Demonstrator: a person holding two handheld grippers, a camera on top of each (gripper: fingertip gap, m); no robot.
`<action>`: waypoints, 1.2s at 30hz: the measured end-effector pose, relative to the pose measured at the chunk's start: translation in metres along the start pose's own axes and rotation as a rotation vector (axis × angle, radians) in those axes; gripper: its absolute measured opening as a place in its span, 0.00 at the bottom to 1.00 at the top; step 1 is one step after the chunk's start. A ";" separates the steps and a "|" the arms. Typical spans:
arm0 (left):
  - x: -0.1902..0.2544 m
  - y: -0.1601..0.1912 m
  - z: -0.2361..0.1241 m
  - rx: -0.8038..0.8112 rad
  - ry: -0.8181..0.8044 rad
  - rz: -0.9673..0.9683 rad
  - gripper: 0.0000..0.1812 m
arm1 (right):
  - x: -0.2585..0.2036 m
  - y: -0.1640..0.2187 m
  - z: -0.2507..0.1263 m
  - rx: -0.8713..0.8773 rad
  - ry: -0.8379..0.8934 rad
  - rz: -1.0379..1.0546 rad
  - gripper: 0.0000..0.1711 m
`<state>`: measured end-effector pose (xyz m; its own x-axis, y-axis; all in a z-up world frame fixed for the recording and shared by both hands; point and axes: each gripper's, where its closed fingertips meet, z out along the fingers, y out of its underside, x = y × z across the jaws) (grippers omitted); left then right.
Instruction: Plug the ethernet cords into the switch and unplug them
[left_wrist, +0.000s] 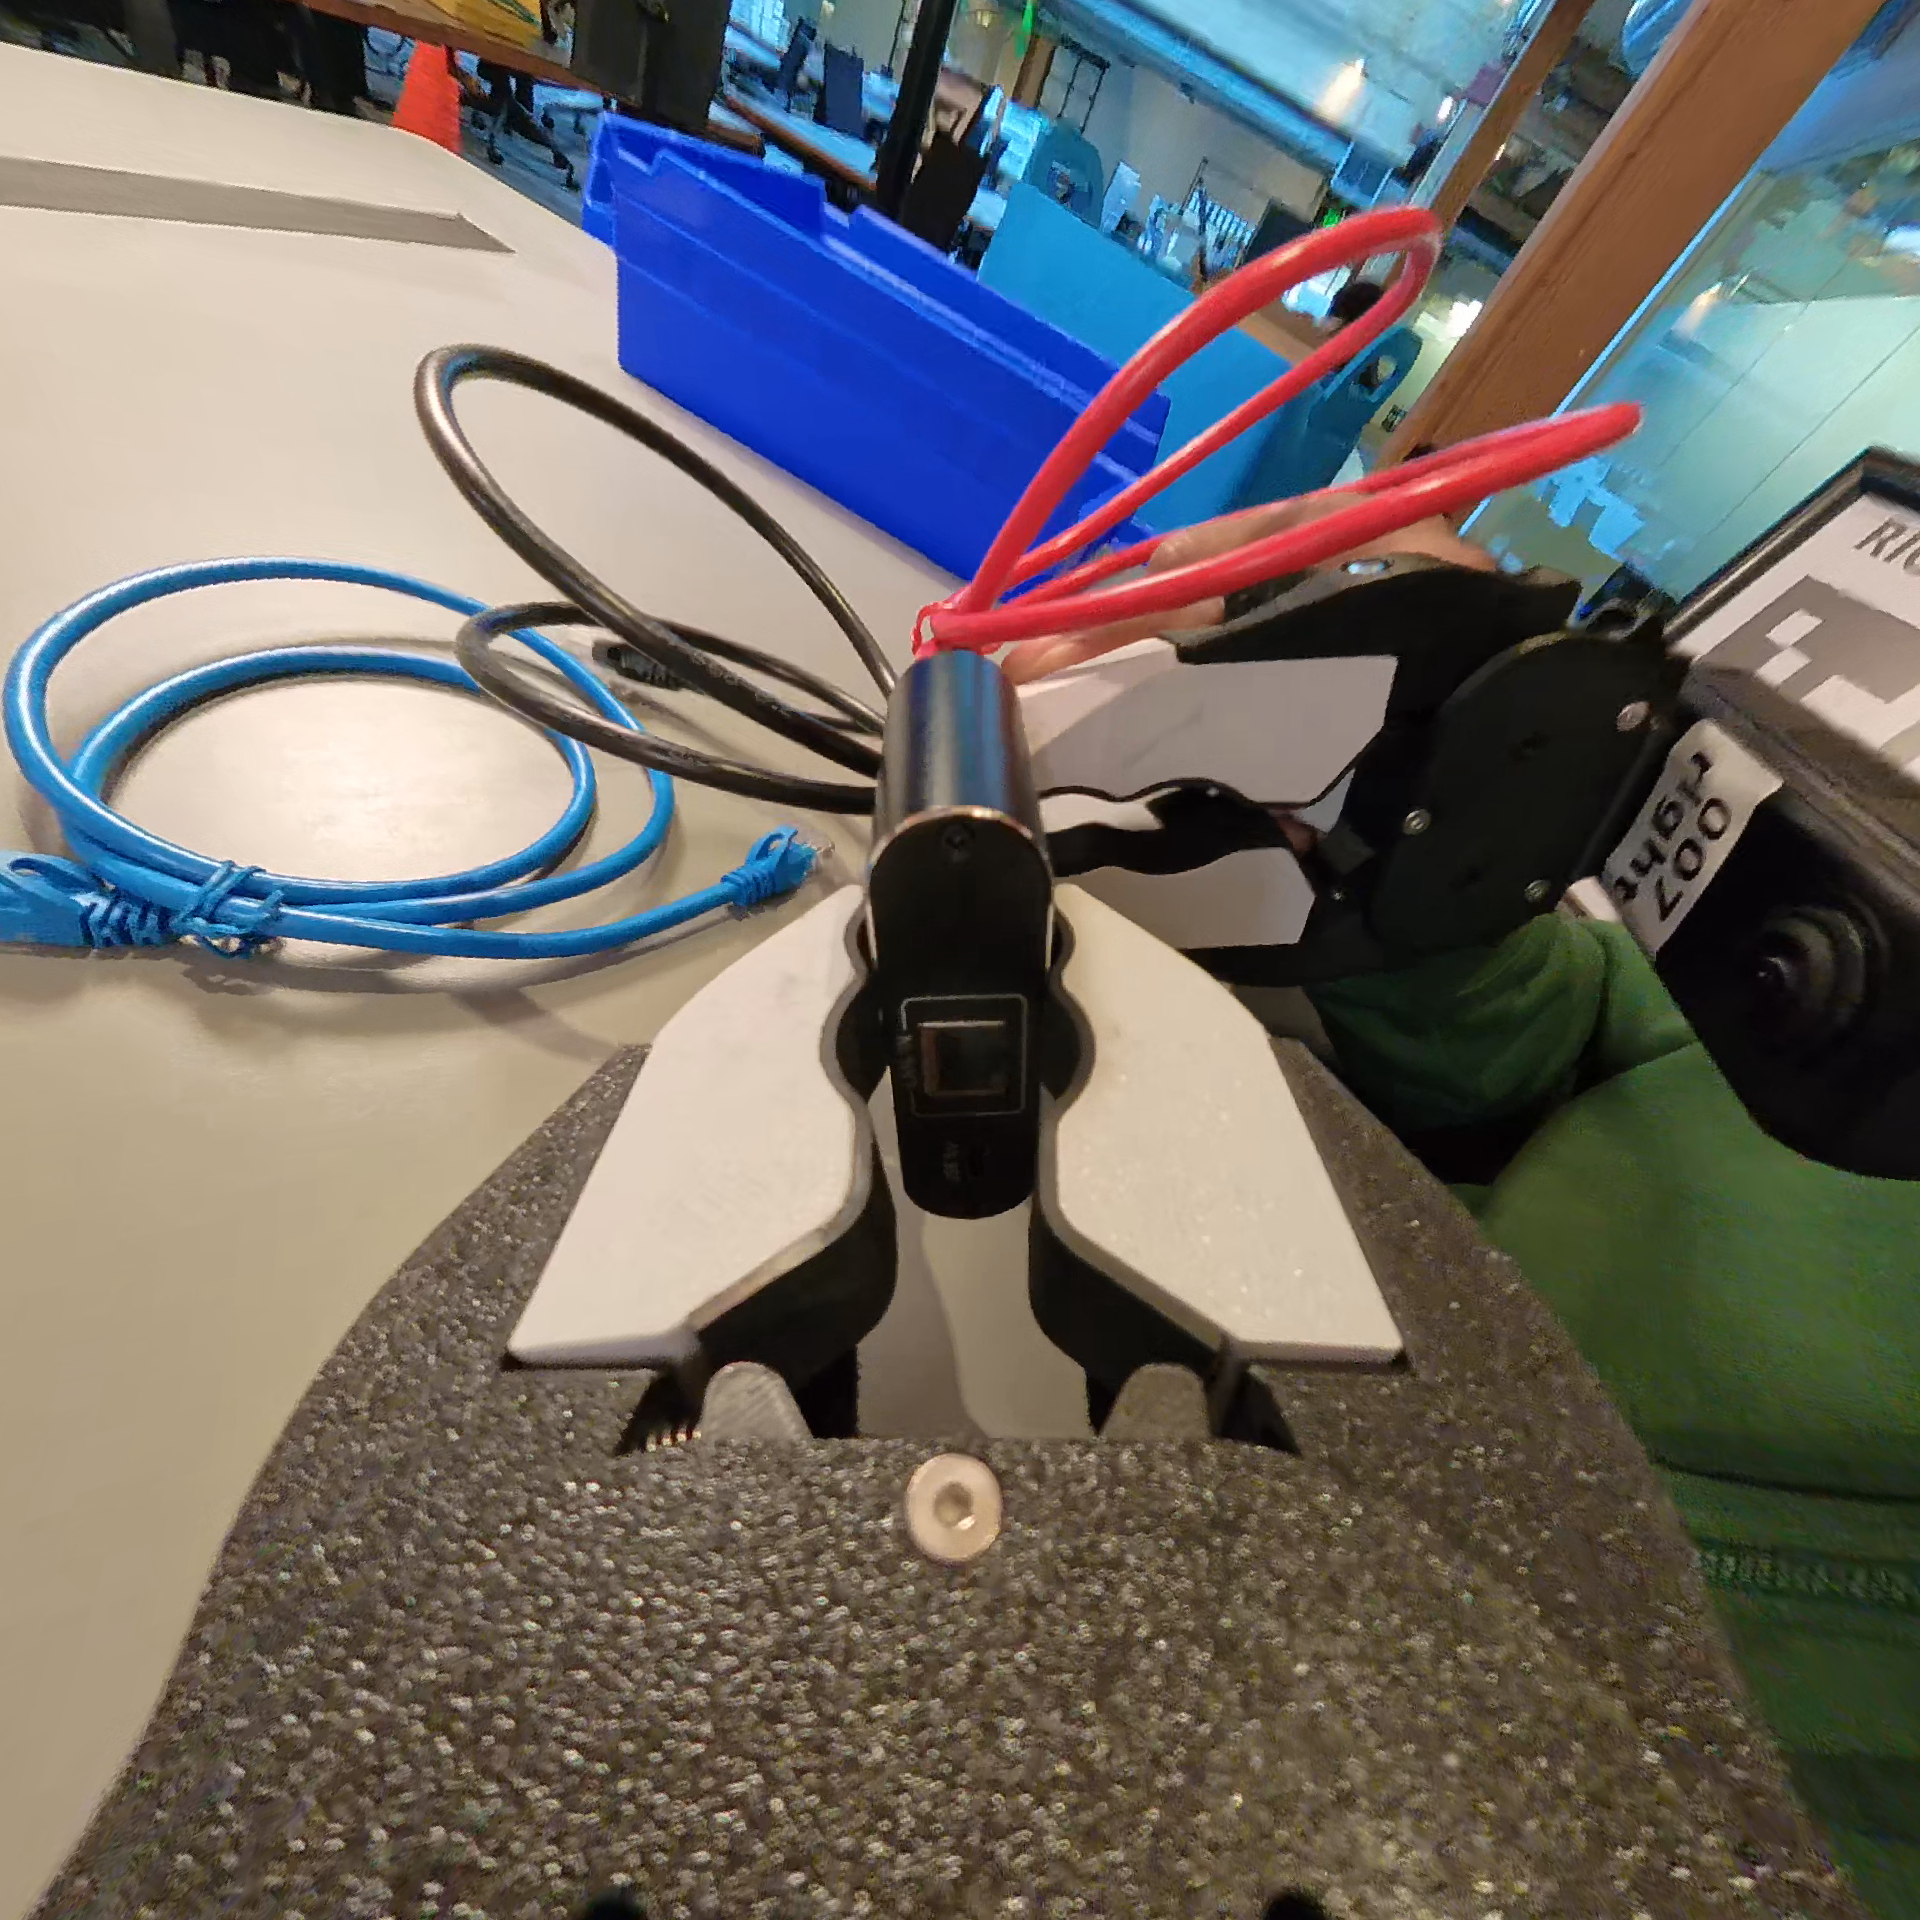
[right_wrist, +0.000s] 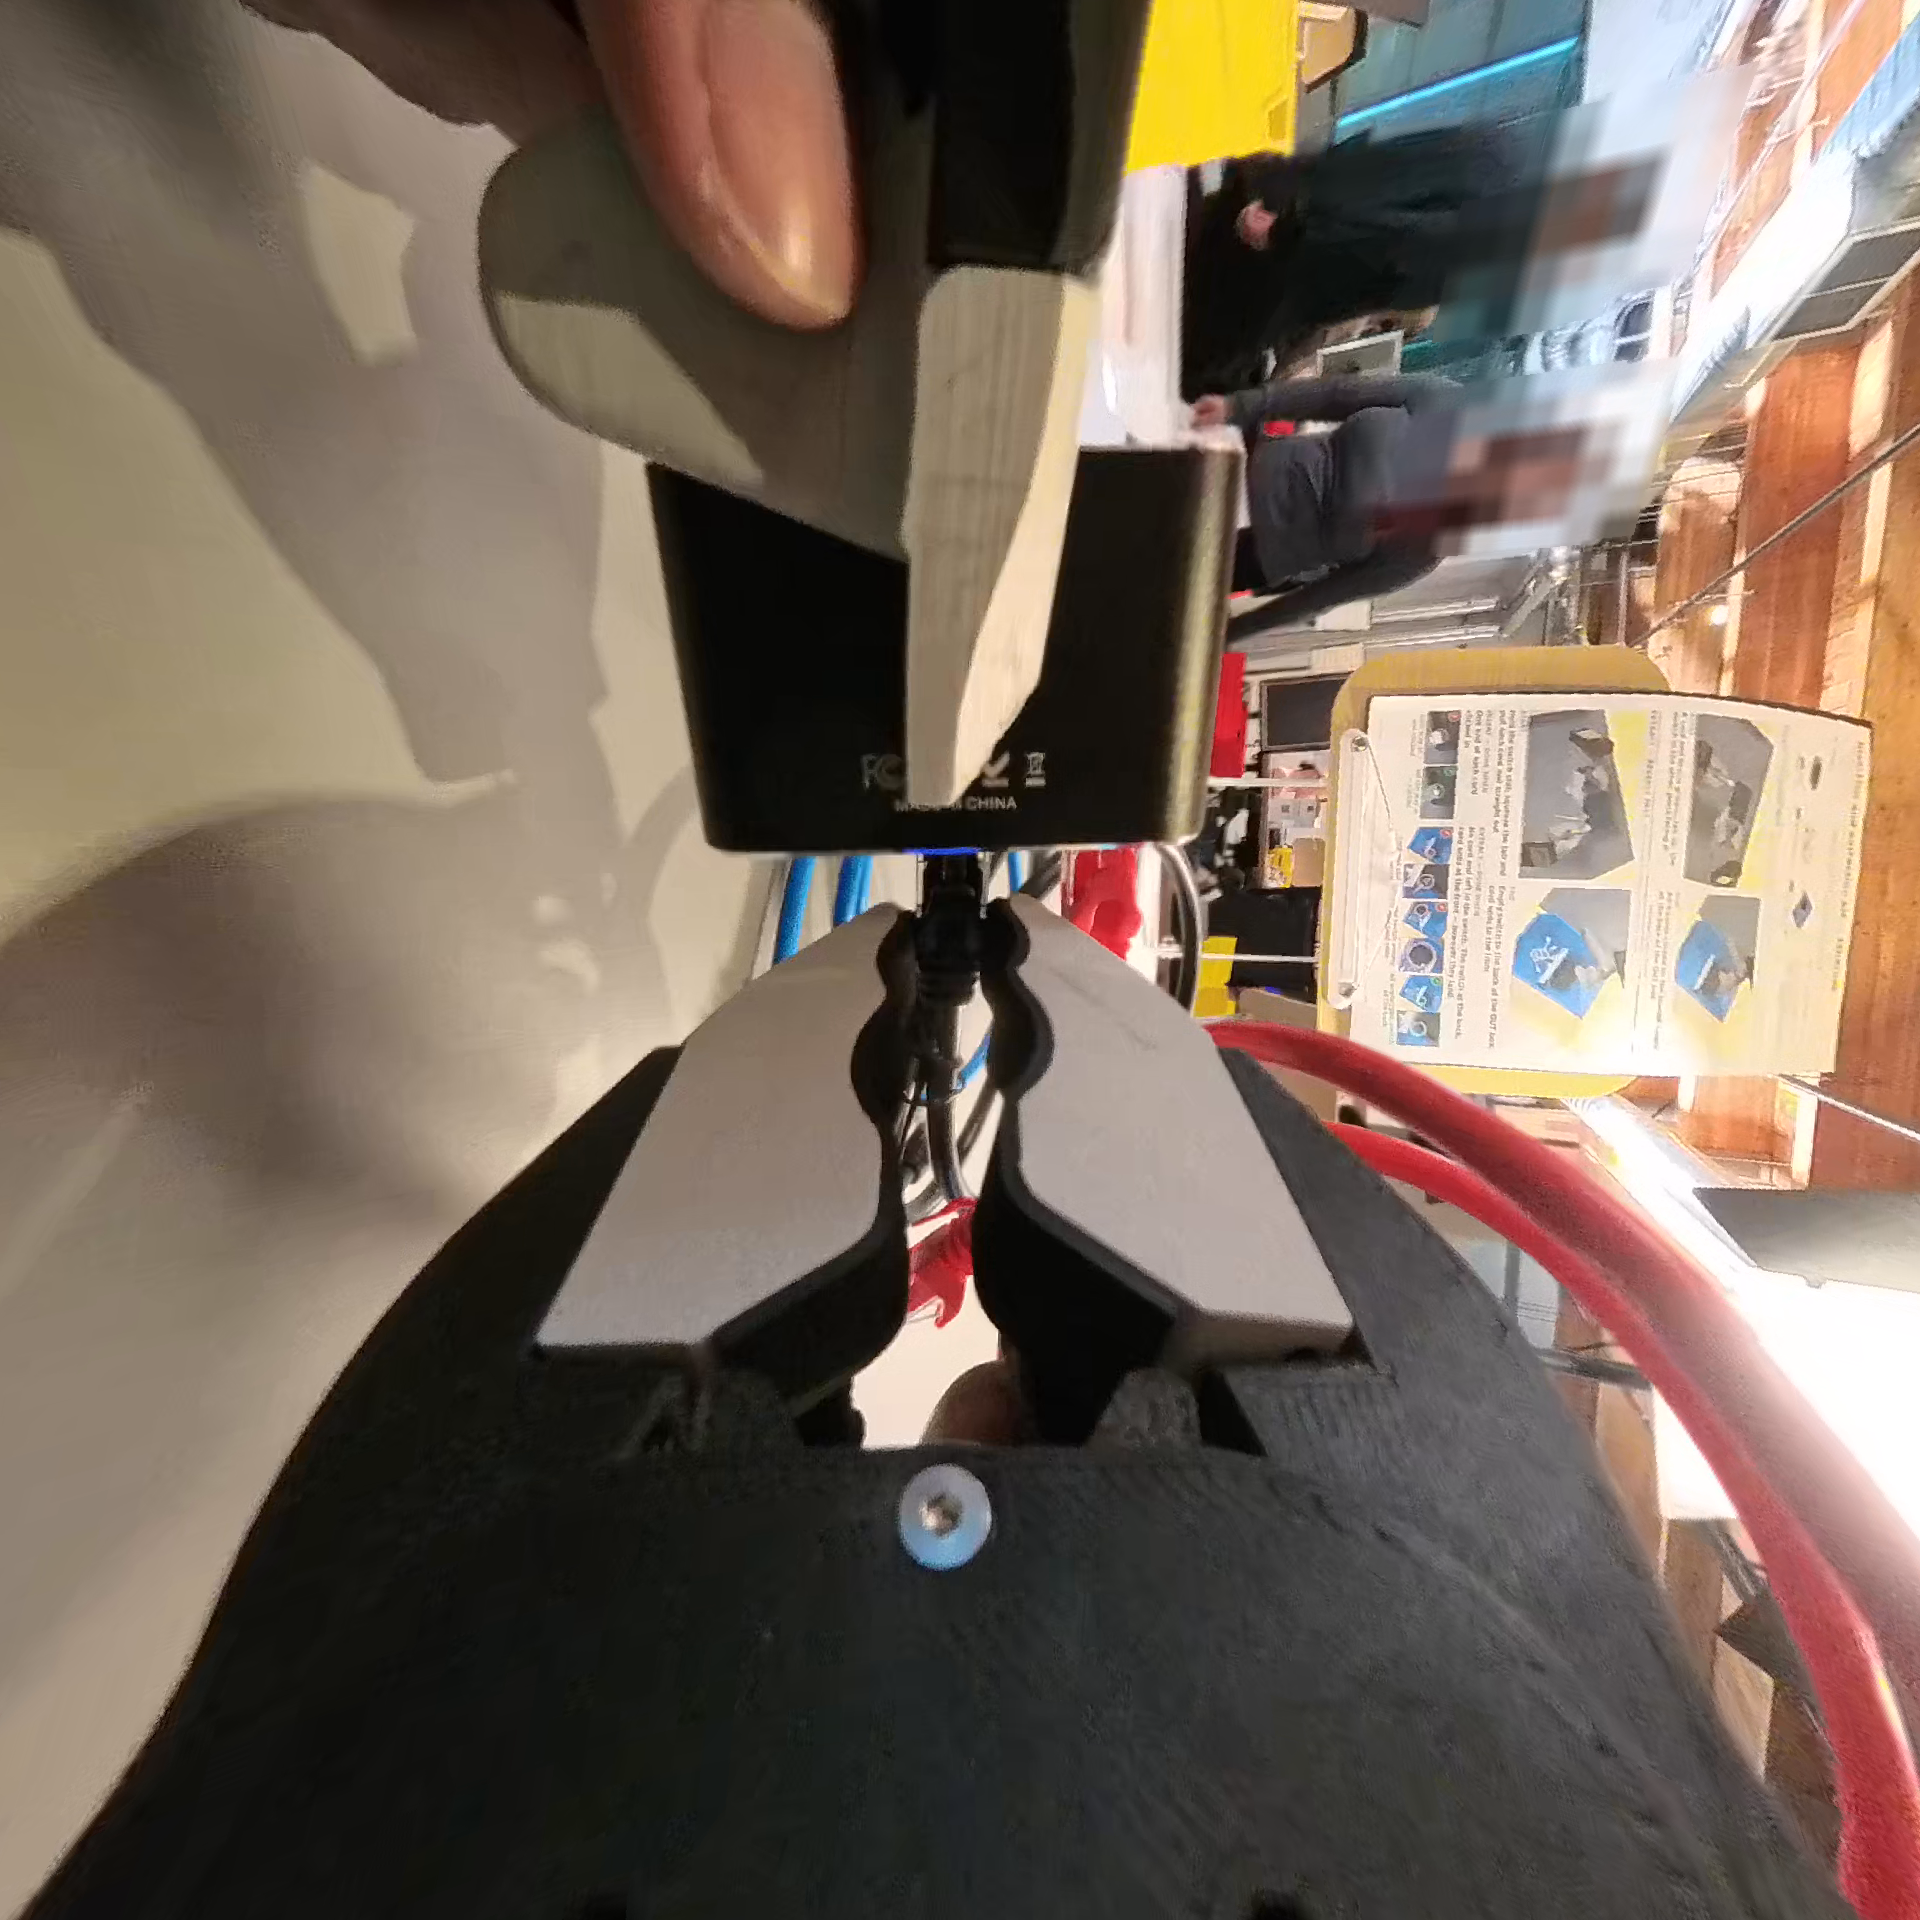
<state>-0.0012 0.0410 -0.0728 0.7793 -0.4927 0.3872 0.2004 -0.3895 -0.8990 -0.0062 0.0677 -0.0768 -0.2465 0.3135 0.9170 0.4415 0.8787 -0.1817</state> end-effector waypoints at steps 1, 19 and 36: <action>0.000 -0.004 -0.002 0.031 0.013 -0.015 0.15 | 0.003 -0.002 0.000 0.014 0.029 0.008 0.07; 0.008 -0.021 -0.014 0.194 0.200 -0.192 0.15 | 0.030 -0.007 -0.007 -0.011 0.355 -0.110 0.06; -0.044 -0.052 -0.061 0.525 0.032 -0.346 0.14 | 0.009 0.015 -0.014 0.120 -0.021 0.163 0.12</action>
<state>-0.0823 0.0357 -0.0307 0.6003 -0.4329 0.6725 0.7091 -0.1009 -0.6979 0.0099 0.0785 -0.0662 -0.1981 0.4616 0.8647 0.3712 0.8518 -0.3697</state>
